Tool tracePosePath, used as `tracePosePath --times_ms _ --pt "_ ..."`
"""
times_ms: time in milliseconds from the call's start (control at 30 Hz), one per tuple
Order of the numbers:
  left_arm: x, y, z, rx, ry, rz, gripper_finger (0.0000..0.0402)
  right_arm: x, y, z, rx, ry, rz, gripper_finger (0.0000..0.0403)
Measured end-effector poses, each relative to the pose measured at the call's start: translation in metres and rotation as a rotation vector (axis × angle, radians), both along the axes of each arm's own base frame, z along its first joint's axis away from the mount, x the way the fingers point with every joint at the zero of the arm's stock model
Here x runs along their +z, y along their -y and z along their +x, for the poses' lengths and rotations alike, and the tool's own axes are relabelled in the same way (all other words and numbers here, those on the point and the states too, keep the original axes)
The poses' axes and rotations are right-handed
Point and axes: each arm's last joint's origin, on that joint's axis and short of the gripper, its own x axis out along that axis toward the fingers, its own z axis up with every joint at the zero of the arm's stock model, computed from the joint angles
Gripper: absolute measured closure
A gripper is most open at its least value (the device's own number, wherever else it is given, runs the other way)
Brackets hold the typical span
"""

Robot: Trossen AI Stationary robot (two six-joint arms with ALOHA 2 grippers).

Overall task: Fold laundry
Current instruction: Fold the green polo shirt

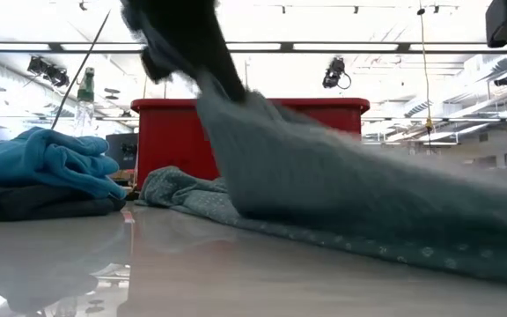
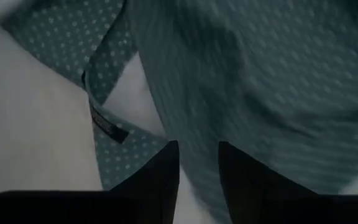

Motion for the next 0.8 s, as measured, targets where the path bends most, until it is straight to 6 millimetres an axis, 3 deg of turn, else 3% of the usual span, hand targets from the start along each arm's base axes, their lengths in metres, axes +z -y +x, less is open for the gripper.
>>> tracePosePath --times_ms 133,333,533,633,800 --pt "0.014 0.001 -0.011 -0.022 0.001 0.003 0.04 -0.008 0.004 -0.004 0.073 -0.026 -0.04 0.0279" --pt "0.018 0.0 -0.013 -0.004 0.011 -0.029 0.0401 -0.015 0.004 -0.008 0.105 -0.049 0.012 0.0277" --pt "0.017 0.001 -0.014 -0.004 0.0 -0.029 0.0401 -0.034 0.01 -0.015 0.111 -0.088 0.019 0.0285" --pt "0.017 0.001 -0.014 -0.003 -0.001 -0.028 0.0401 -0.04 0.014 -0.018 0.097 -0.104 0.008 0.0312" --pt "0.016 -0.003 -0.013 0.01 -0.014 -0.022 0.0401 -0.047 0.02 -0.019 0.081 -0.111 0.043 0.0388"
